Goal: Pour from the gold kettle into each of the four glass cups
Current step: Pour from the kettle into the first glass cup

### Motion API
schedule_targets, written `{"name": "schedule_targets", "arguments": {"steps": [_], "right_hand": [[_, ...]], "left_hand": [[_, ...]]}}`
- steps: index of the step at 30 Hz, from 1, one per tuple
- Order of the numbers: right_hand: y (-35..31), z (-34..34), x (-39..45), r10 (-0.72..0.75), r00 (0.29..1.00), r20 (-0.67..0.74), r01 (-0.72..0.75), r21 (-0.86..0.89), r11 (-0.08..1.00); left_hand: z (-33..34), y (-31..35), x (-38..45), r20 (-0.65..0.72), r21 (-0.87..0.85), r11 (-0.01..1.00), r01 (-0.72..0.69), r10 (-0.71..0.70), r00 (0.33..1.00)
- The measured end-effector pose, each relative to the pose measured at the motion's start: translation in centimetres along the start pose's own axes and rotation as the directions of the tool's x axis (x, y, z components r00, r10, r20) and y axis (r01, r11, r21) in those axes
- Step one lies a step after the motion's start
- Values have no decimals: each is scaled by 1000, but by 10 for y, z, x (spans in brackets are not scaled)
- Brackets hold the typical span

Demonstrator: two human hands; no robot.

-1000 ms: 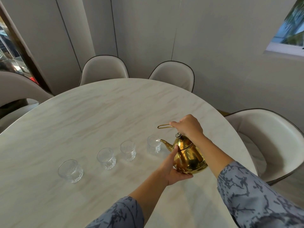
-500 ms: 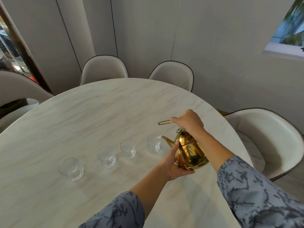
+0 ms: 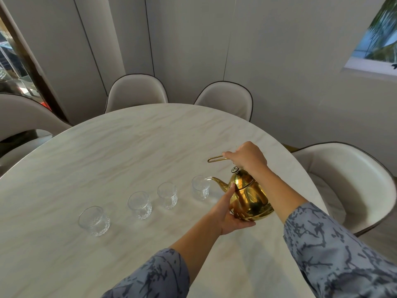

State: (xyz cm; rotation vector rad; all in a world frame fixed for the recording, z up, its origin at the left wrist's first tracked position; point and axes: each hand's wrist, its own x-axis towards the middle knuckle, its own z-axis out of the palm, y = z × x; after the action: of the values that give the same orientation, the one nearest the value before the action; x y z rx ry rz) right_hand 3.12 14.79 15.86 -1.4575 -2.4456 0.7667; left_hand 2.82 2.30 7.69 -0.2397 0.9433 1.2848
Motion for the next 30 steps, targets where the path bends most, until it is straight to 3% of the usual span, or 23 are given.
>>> {"name": "schedule_targets", "arguments": {"steps": [18, 30], "right_hand": [[6, 21, 2, 31, 999, 21, -31, 0, 1000], [31, 31, -9, 13, 1000, -25, -9, 184, 983]], "left_hand": [[-18, -2, 13, -17, 54, 999, -8, 9, 1000], [-35, 1, 28, -104, 214, 976, -35, 59, 993]]}}
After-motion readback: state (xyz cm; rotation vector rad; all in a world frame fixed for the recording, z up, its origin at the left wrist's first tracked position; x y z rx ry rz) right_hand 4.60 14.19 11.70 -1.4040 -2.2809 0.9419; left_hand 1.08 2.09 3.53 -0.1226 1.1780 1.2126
